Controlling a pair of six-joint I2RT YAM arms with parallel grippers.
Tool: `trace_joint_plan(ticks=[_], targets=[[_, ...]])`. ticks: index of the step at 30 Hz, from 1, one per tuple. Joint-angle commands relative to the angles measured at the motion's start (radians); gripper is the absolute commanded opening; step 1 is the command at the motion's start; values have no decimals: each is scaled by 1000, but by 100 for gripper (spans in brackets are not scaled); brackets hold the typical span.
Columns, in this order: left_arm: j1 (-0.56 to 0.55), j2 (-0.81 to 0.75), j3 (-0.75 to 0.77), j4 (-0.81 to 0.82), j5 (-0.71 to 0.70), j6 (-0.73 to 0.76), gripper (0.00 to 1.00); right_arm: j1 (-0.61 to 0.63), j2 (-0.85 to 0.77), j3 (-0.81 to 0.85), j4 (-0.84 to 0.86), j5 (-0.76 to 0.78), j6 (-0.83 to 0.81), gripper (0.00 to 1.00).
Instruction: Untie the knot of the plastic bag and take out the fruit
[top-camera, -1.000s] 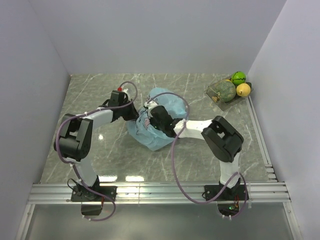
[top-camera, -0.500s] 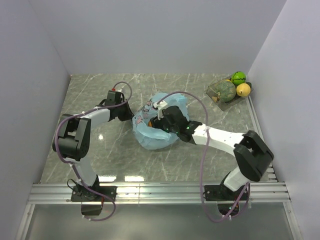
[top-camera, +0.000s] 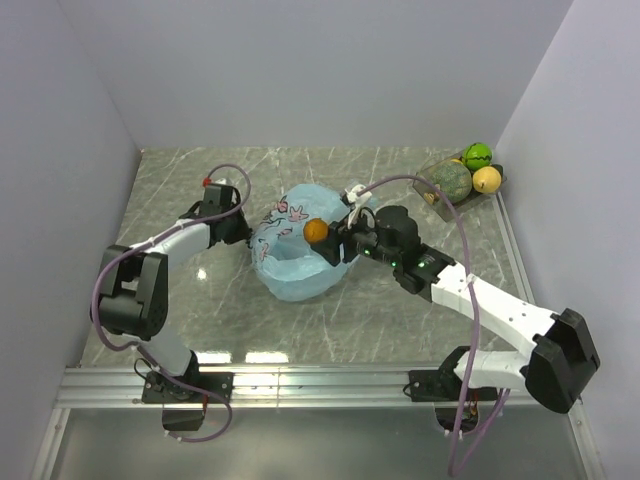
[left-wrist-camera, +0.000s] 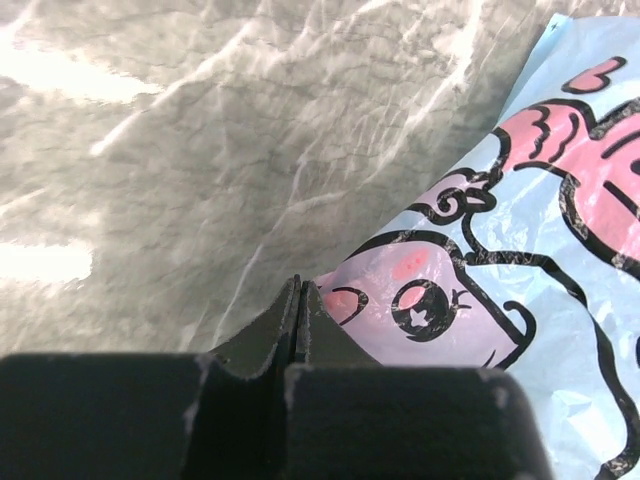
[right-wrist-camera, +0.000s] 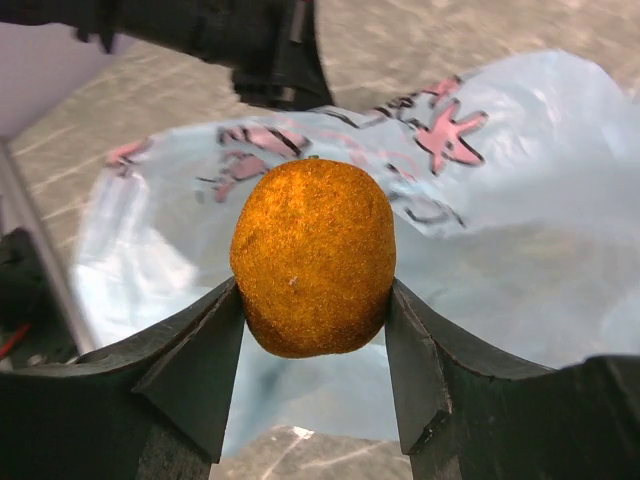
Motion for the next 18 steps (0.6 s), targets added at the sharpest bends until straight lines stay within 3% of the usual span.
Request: trace_joint_plan(ticks=[1, 5, 10, 14, 15, 16, 18], targets=[[3, -58, 19, -52, -63, 14, 1, -2, -52, 62, 15, -114, -1, 0], [12, -129, 24, -90, -90, 42, 1, -22, -93, 155, -54, -151, -29, 0], [22, -189, 35, -124, -125, 92, 14, -61, -134, 289, -188, -127, -45, 0], [34, -256, 55, -142, -128, 125, 28, -111, -135, 426, -324, 57, -62, 0], [37, -272, 58, -147, -128, 143, 36, -130, -127, 447, -347, 105, -65, 0], [46, -285, 58, -154, -128, 151, 39, -174, -113, 465, -369, 210, -67, 0], [60, -330, 63, -162, -133, 181, 48, -234, -99, 507, -404, 269, -58, 0]])
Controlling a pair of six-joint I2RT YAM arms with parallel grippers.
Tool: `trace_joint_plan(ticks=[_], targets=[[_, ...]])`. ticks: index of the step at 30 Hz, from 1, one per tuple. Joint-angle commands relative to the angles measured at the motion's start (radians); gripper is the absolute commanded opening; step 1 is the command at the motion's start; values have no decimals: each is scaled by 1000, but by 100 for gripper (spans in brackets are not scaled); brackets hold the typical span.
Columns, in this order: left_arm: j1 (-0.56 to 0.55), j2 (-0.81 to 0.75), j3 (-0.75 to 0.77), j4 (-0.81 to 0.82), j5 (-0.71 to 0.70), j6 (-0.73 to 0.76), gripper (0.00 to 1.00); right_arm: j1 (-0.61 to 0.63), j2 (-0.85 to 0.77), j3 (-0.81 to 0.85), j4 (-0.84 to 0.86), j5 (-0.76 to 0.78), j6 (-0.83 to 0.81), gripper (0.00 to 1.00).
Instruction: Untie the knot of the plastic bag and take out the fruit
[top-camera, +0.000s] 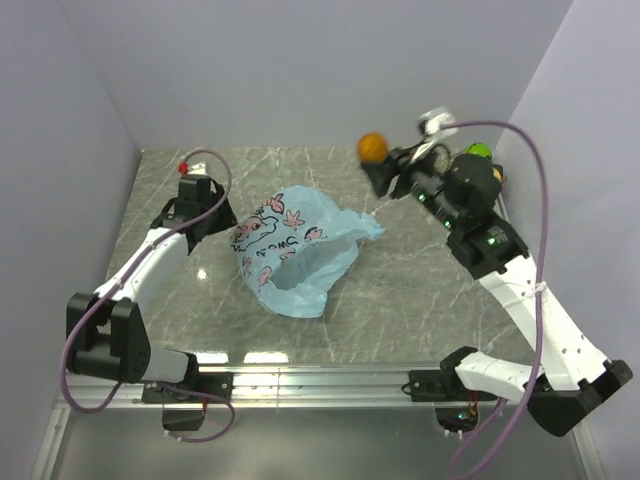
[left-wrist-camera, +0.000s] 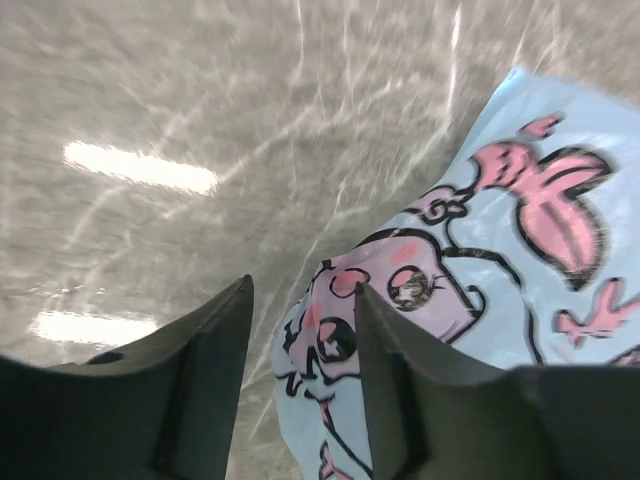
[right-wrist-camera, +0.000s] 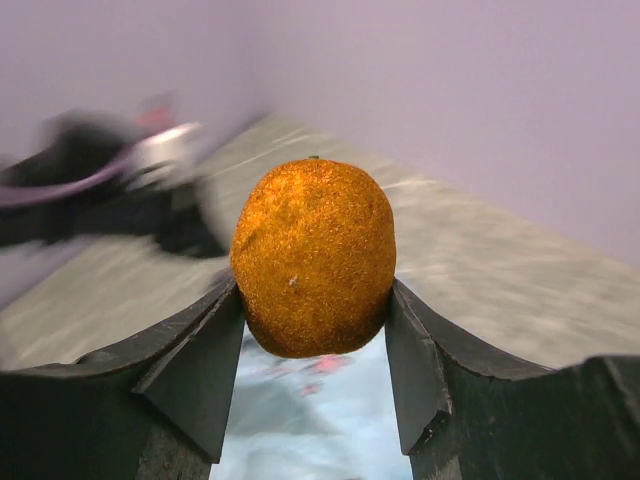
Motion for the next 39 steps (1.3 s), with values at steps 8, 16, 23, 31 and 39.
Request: trace_joint_plan(ticks=[8, 16, 23, 31, 39], targets=[[25, -186, 9, 6, -2, 116, 89, -455, 248, 160, -140, 440, 47, 0], [25, -200, -14, 11, -2, 137, 96, -649, 622, 336, -158, 461, 98, 0], [25, -171, -8, 5, 4, 139, 96, -706, 843, 584, -258, 460, 81, 17], [25, -153, -7, 0, -16, 137, 96, -733, 963, 655, -301, 409, 90, 41], [25, -156, -10, 2, -21, 136, 97, -740, 994, 658, -301, 403, 101, 72]])
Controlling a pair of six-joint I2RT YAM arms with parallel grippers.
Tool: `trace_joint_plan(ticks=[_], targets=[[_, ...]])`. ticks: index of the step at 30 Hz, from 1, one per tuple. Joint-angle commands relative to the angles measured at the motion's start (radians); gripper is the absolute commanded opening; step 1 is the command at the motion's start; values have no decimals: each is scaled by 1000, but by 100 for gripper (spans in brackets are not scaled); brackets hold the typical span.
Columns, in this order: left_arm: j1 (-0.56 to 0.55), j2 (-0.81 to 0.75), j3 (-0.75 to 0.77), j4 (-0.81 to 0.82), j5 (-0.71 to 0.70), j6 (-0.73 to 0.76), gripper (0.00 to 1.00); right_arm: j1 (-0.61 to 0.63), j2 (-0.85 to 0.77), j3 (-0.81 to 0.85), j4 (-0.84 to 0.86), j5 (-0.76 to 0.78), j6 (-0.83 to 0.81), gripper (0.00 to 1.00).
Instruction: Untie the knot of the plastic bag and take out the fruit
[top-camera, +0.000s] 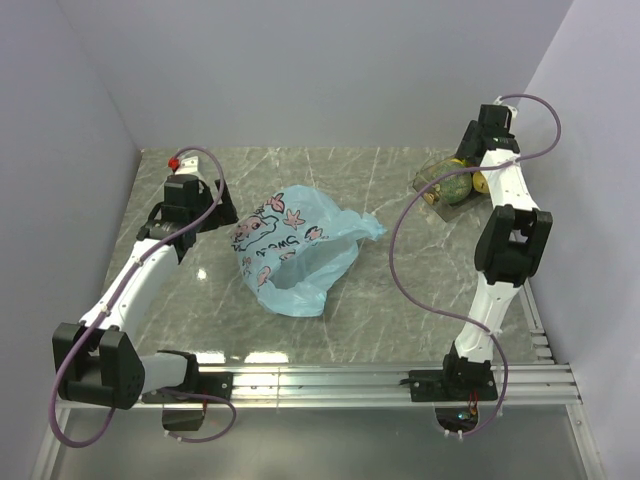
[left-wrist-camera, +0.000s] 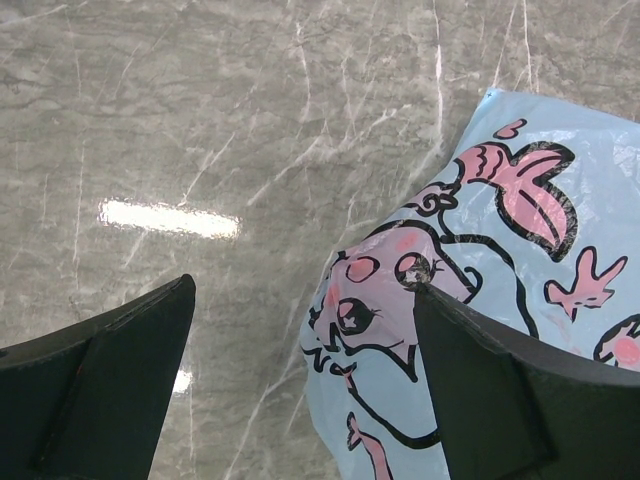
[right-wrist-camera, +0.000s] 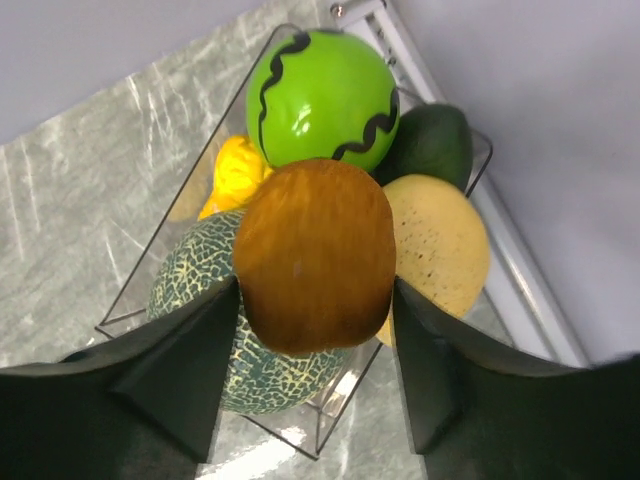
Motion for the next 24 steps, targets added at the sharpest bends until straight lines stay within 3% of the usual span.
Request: trace_joint_plan(ticks=[1, 5, 14, 24], targets=[[0, -2, 3, 18, -6, 12, 97, -9, 3, 46, 6, -1, 8, 74], [0, -5, 0, 21, 5, 11, 97, -12, 9, 52, 5, 7, 11, 84], [0, -22, 1, 23, 13, 9, 97, -8, -112, -6, 27, -73, 34, 89], [0, -111, 4, 30, 14, 5, 98, 34, -543, -135, -40, -104, 77, 91]])
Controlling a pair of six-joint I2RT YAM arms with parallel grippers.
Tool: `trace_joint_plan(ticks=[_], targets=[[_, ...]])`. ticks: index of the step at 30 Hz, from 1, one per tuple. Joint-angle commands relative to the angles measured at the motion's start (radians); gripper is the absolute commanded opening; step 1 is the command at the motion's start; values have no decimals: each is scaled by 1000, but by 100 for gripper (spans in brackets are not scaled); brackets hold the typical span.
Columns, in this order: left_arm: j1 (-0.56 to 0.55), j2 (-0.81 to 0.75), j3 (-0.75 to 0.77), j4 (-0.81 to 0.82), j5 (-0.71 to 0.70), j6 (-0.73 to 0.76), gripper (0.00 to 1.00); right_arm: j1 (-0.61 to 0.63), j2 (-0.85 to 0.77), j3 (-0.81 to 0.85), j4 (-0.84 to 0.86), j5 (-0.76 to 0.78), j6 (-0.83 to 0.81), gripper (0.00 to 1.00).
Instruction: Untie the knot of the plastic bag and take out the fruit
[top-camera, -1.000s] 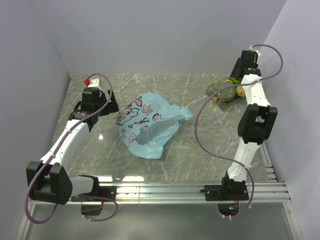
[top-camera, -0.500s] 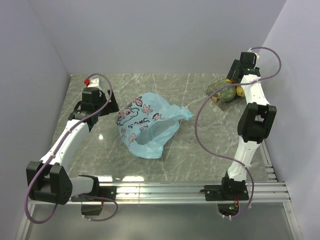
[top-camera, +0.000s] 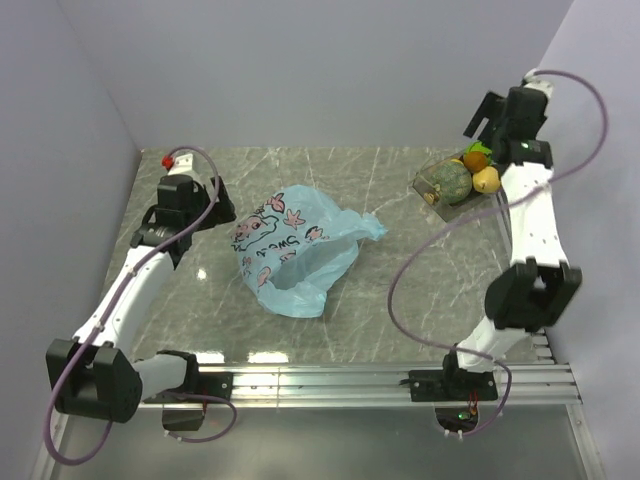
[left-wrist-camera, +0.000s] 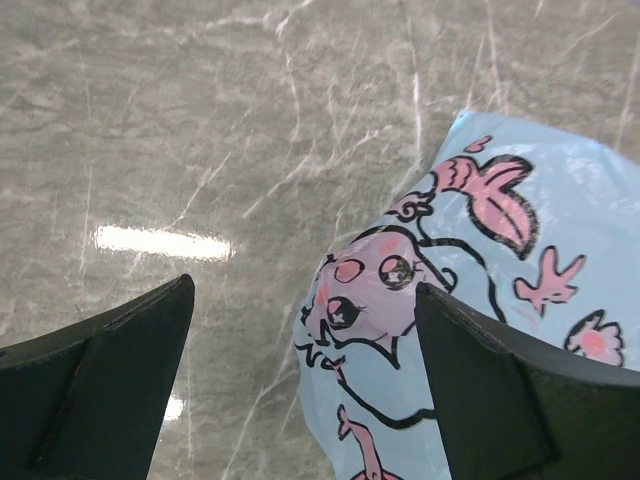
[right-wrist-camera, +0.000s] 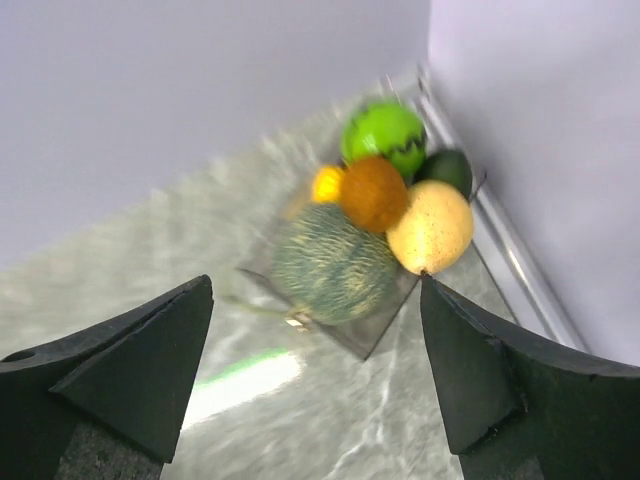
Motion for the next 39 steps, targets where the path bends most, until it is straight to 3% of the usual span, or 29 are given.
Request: trace_joint_plan(ticks=[1, 10, 17, 25, 33, 39], targets=[[0, -75, 16, 21, 3, 2, 98, 16, -218, -17, -32, -15, 33, 91], [0, -282, 246, -217, -32, 2, 99, 16, -787, -214, -80, -43, 24, 97], [0, -465, 401, -384, -185, 42, 99, 38, -1185, -443, -9, -48, 48, 99], [-6, -663, 371, -420, -195, 31, 99, 205, -1370, -606, 11, 64, 10, 100], [-66, -714, 248, -429, -305, 24, 99, 233, -1491, -708, 29, 123, -25, 100], [-75, -718, 196, -403, -291, 10, 99, 233, -1485, -730, 42, 118, -28, 100]])
